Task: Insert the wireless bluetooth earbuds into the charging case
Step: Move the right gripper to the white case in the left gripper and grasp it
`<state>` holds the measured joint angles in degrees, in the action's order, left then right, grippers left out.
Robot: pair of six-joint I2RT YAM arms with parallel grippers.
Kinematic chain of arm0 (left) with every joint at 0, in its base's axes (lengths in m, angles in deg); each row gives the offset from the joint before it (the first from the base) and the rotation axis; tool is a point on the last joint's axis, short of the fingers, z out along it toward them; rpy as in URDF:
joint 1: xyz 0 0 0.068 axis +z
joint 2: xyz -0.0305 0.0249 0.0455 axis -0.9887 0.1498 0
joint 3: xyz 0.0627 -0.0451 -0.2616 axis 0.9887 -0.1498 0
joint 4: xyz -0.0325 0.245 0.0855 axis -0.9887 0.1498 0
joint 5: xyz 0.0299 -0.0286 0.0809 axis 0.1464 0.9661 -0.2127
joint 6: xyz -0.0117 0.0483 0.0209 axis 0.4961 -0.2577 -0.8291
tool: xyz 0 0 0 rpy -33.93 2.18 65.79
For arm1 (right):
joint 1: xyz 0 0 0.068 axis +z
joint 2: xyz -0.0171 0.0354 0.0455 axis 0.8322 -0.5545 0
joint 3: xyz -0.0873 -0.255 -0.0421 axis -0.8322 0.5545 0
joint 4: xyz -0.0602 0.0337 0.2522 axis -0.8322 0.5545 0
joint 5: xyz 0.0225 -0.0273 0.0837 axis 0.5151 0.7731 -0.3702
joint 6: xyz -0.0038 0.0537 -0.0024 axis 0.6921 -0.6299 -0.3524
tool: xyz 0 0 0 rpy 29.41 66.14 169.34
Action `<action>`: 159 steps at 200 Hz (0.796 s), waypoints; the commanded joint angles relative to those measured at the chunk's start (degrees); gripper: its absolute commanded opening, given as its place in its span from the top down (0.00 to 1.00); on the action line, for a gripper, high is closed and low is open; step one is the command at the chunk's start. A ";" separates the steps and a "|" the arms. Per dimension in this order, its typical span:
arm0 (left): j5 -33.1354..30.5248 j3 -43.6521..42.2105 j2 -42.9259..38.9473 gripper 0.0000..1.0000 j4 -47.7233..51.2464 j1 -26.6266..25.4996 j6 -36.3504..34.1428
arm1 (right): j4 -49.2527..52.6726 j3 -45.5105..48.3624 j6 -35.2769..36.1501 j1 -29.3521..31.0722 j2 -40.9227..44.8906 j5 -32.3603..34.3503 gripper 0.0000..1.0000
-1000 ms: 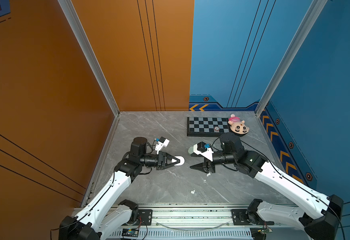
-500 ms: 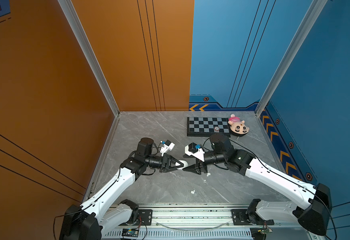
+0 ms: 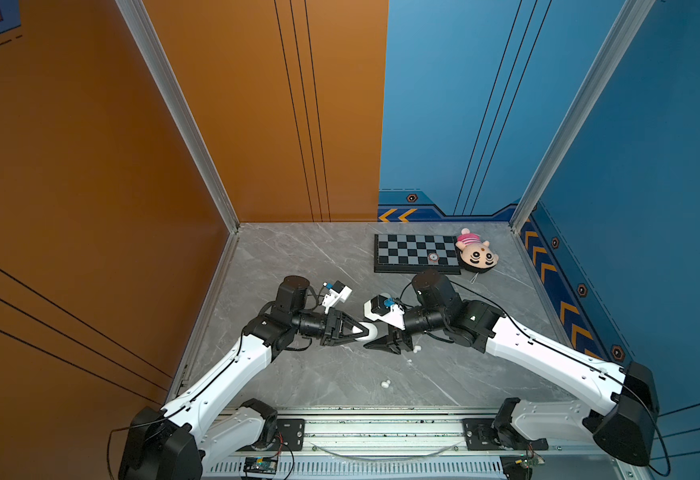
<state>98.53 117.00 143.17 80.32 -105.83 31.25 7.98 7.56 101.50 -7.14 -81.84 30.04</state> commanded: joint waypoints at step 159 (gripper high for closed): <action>-6.24 3.65 -1.32 0.44 1.64 -0.38 -8.09 | 2.39 -1.08 2.28 -0.20 1.06 3.68 0.77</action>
<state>97.07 118.51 143.80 81.15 -106.27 28.21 8.83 7.56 104.03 -6.83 -82.47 33.89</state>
